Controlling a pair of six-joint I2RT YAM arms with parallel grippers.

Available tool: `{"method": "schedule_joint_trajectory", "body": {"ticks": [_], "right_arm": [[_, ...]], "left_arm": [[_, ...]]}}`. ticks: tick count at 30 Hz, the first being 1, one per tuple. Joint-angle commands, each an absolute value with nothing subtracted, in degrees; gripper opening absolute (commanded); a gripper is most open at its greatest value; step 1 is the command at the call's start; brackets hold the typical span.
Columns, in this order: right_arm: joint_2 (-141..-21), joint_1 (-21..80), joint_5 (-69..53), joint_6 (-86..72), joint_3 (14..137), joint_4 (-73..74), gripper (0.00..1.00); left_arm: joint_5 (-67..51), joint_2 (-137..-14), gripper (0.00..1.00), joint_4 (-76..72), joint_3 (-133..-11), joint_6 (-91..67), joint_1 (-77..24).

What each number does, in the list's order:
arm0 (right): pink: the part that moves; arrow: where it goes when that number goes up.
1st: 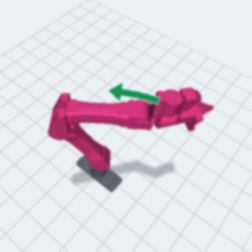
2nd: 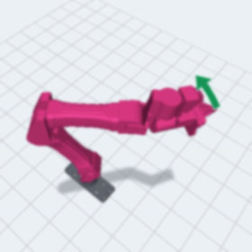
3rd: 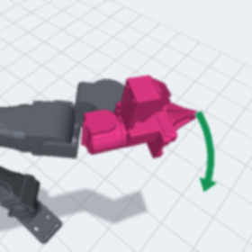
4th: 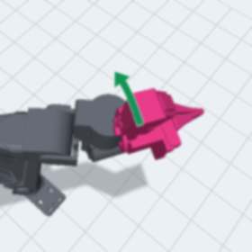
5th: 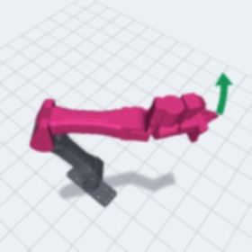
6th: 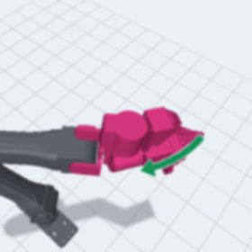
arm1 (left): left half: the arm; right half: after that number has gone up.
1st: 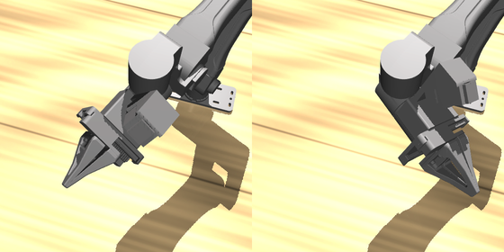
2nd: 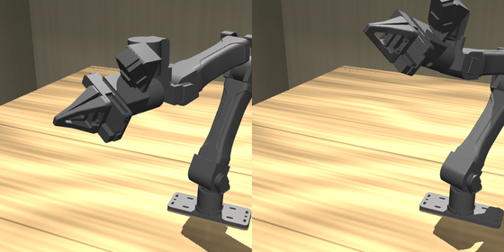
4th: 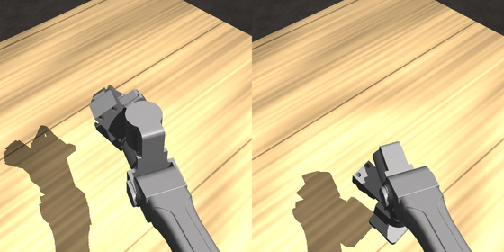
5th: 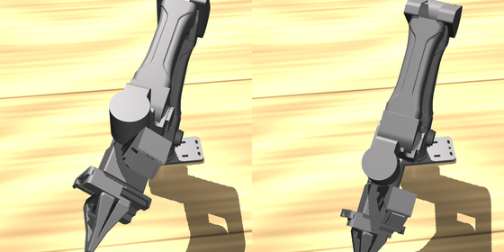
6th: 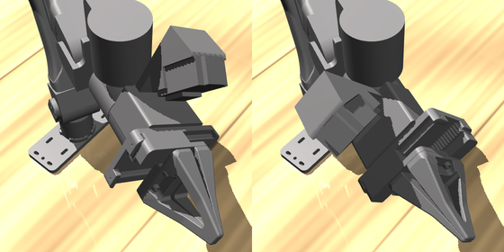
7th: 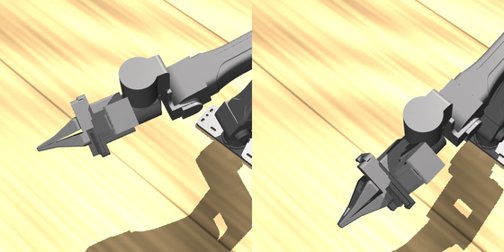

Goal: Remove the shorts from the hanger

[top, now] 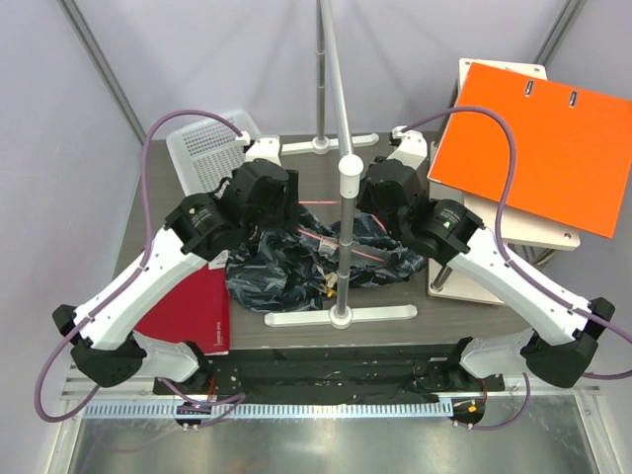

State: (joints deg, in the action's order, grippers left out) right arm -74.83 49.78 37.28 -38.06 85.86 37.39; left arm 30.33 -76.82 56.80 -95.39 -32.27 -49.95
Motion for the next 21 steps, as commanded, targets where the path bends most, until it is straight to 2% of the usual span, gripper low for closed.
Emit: {"method": "schedule_joint_trajectory", "body": {"ticks": [1,2,6,8,11,12,21], "right_arm": [[-72.9,50.3,37.7,-38.6,86.2,35.2,0.01],[-72.6,50.4,37.7,-38.6,86.1,35.2,0.01],[-71.8,50.4,38.4,-38.2,85.4,35.2,0.01],[-71.6,50.4,38.7,-38.0,85.1,35.2,0.01],[-70.7,50.4,38.4,-37.6,84.0,34.7,0.01],[-70.3,50.4,38.0,-37.1,83.1,34.2,0.01],[-63.8,50.4,39.0,-36.1,75.2,29.6,0.01]], "left_arm": [[29.4,-77.3,0.68,54.5,-97.3,-30.9,-48.4],[29.2,-77.3,0.65,54.5,-97.1,-30.8,-48.1],[27.9,-76.4,0.40,53.4,-95.9,-30.8,-47.0],[27.2,-75.6,0.31,53.3,-95.6,-30.5,-46.7],[26.9,-75.1,0.12,53.5,-95.8,-29.8,-45.9],[26.9,-74.7,0.00,53.6,-95.9,-29.7,-45.4],[26.8,-69.2,0.00,52.1,-94.1,-29.4,-42.7]]}}
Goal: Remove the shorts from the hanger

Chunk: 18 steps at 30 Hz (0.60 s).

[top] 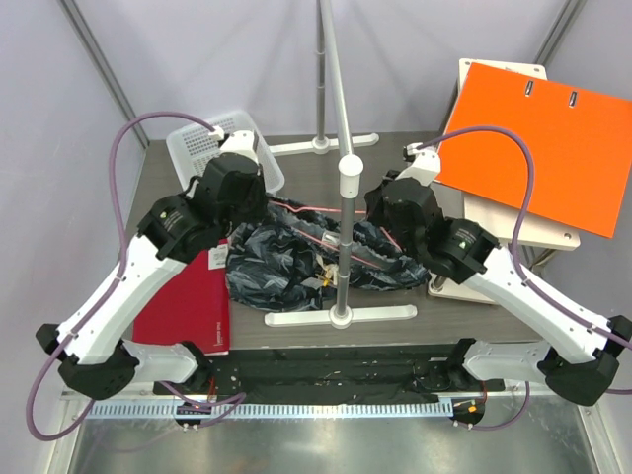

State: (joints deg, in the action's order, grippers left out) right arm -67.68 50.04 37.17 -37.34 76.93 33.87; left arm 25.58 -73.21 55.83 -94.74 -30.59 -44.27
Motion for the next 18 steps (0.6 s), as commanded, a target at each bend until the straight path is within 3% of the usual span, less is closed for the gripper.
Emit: {"method": "schedule_joint_trajectory", "body": {"ticks": [1,8,18], "right_arm": [[-63.4,50.3,38.9,-36.2,74.7,29.3,0.01],[-56.9,50.4,36.7,-38.4,68.7,23.6,0.01],[-53.3,50.4,31.6,-43.4,62.8,12.0,0.01]], "left_arm": [[26.8,-68.9,0.00,52.0,-93.8,-29.3,-42.5],[26.3,-66.1,0.00,52.1,-90.4,-29.8,-39.6],[10.6,-59.9,0.00,43.0,-79.2,-38.1,-36.7]]}}
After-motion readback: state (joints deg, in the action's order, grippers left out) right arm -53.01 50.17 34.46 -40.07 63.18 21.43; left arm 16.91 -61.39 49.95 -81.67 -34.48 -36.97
